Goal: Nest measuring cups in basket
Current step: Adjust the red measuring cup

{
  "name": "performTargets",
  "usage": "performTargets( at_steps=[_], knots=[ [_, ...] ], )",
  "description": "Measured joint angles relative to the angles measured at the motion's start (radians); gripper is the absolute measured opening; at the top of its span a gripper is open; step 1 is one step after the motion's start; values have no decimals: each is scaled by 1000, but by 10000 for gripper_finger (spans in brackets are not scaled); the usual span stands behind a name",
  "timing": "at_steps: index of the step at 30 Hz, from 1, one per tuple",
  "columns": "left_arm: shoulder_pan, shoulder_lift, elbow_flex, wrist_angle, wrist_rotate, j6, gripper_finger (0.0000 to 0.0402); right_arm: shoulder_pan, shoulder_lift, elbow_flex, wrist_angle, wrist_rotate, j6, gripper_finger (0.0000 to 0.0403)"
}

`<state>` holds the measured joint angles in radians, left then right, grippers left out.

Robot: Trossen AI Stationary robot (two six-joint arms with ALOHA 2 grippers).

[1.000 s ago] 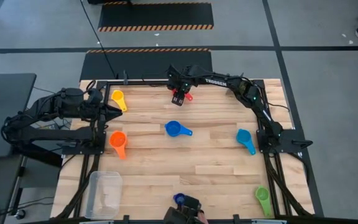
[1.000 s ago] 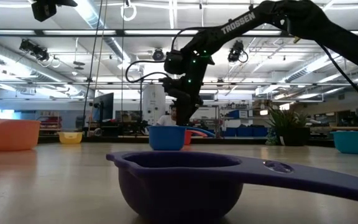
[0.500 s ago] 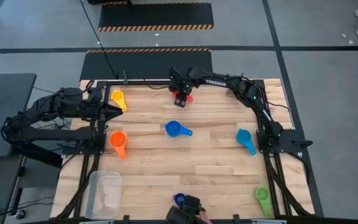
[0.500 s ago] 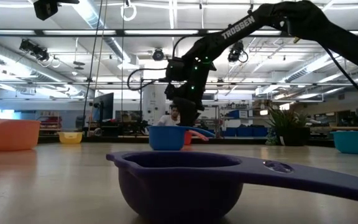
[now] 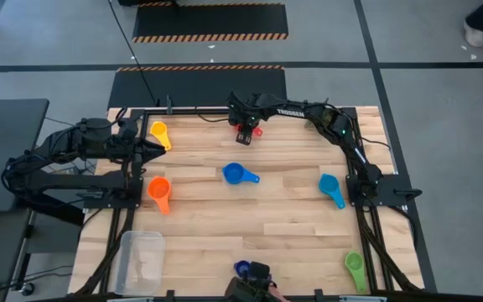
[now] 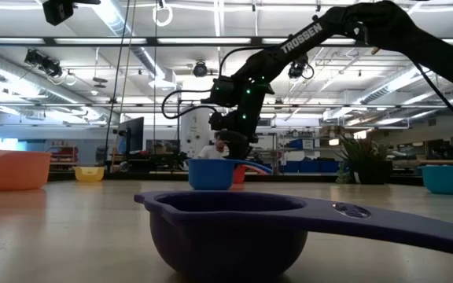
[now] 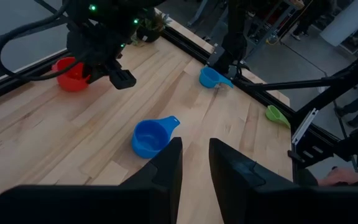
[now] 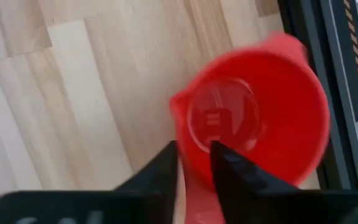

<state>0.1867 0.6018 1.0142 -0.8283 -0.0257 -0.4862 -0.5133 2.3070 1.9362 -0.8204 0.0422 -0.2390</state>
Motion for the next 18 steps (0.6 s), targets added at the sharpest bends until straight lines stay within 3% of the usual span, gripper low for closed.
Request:
performTargets(
  at_steps=[3, 9, 18],
  knots=[
    [0, 0, 0, 0, 0, 0, 87, 0, -1, 1, -10, 7, 0, 18],
    [0, 0, 0, 1, 0, 0, 87, 18, -20, 2, -81, 13, -12, 14],
    [0, 0, 0, 1, 0, 1, 87, 75, -130, 1, -379, -15, -33, 13]
  ],
)
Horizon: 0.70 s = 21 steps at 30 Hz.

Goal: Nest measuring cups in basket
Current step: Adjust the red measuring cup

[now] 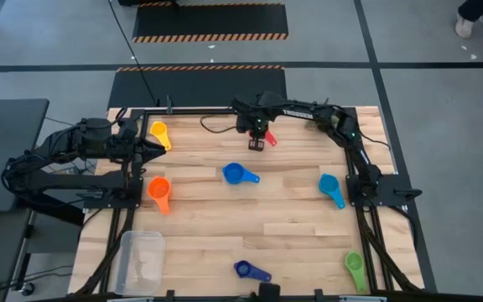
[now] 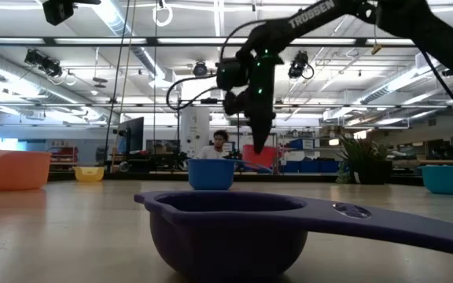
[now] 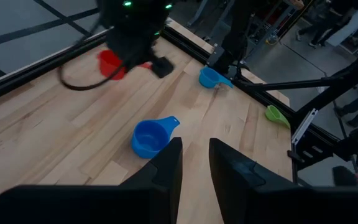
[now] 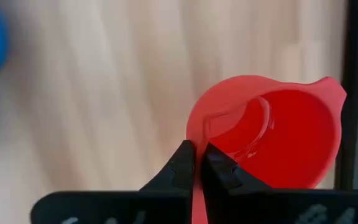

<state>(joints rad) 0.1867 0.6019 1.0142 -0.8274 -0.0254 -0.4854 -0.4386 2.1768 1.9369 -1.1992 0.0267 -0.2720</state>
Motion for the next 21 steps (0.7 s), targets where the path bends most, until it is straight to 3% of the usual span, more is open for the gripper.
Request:
performTargets(
  at_steps=[3, 7, 21],
  knots=[
    [0, 0, 0, 0, 0, 3, 87, 25, -33, 0, -65, -63, -1, 13],
    [0, 0, 0, 0, 1, 35, 87, 53, -31, -1, -96, -69, 1, 13],
    [0, 0, 0, -9, 1, 63, 87, 53, -19, -201, 116, -41, 11, 13]
  ],
)
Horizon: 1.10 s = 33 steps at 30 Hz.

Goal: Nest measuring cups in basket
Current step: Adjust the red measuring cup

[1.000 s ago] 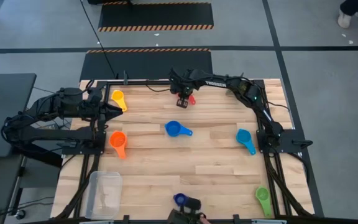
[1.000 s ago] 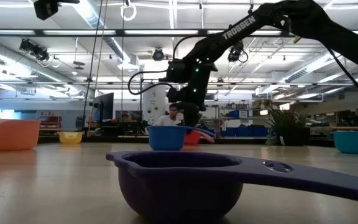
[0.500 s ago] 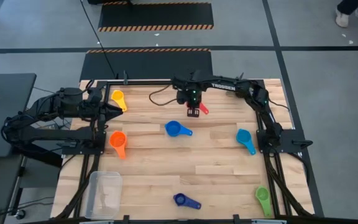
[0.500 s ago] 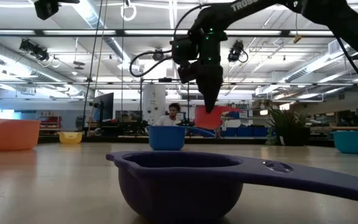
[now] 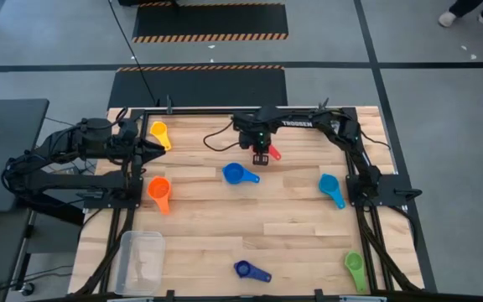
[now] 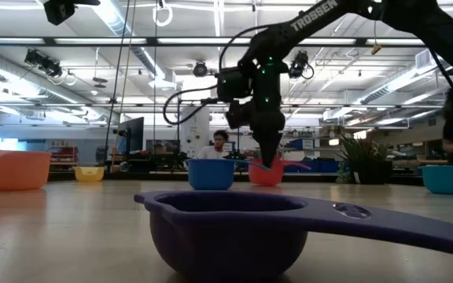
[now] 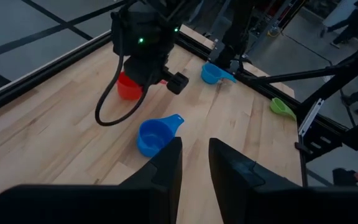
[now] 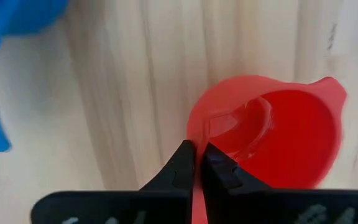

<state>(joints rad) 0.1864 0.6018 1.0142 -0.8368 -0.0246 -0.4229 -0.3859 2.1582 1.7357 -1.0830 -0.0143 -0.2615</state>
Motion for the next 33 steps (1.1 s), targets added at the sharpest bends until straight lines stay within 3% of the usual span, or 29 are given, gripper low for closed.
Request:
performTargets(
  at_steps=[7, 14, 20, 26, 33],
  knots=[
    [0, 0, 0, 0, 0, -1, 87, -8, -5, -42, 35, 25, -3, 19],
    [0, 0, 0, 0, 0, -3, 87, -11, 3, -21, 53, 64, -19, 102],
    [0, 0, 0, 0, 0, -3, 87, -7, 2, 15, -32, 78, -99, 155],
    [0, 0, 0, 1, 0, -25, 87, -7, 2, 142, -170, 83, -93, 163],
    [0, 0, 0, 29, 14, -171, 87, -6, 2, 414, -327, 1, -124, 163]
  ],
)
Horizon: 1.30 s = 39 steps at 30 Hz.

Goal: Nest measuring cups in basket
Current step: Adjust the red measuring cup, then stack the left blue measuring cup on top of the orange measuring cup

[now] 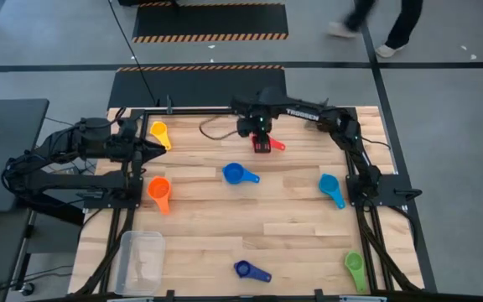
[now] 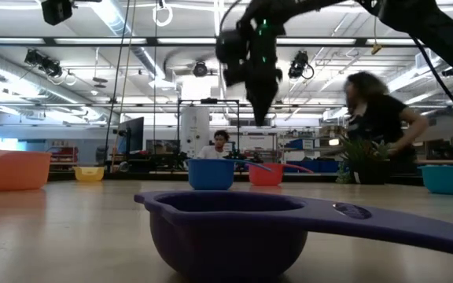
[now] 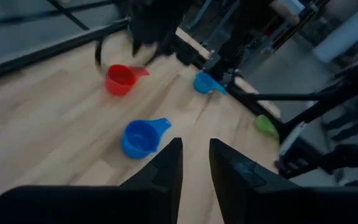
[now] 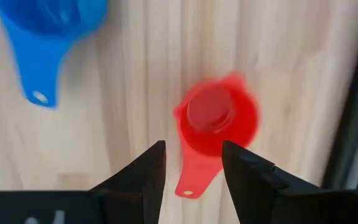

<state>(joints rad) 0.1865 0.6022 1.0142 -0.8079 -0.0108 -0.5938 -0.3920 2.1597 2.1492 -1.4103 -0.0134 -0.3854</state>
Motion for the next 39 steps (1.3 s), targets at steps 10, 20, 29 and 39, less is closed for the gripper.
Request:
performTargets(
  at_steps=[10, 20, 29, 39],
  knots=[
    [0, 0, 0, 36, 41, -66, 87, 13, -124, 151, 66, -37, -6, 163],
    [0, 0, 14, 20, 122, 81, 70, 75, -304, 150, 186, -41, 23, 163],
    [0, 46, 226, -323, 29, 93, 6, 145, -425, 150, 220, -41, 26, 163],
    [0, 199, 374, -742, -20, -120, 2, 180, -497, 150, 219, -41, 24, 163]
  ],
)
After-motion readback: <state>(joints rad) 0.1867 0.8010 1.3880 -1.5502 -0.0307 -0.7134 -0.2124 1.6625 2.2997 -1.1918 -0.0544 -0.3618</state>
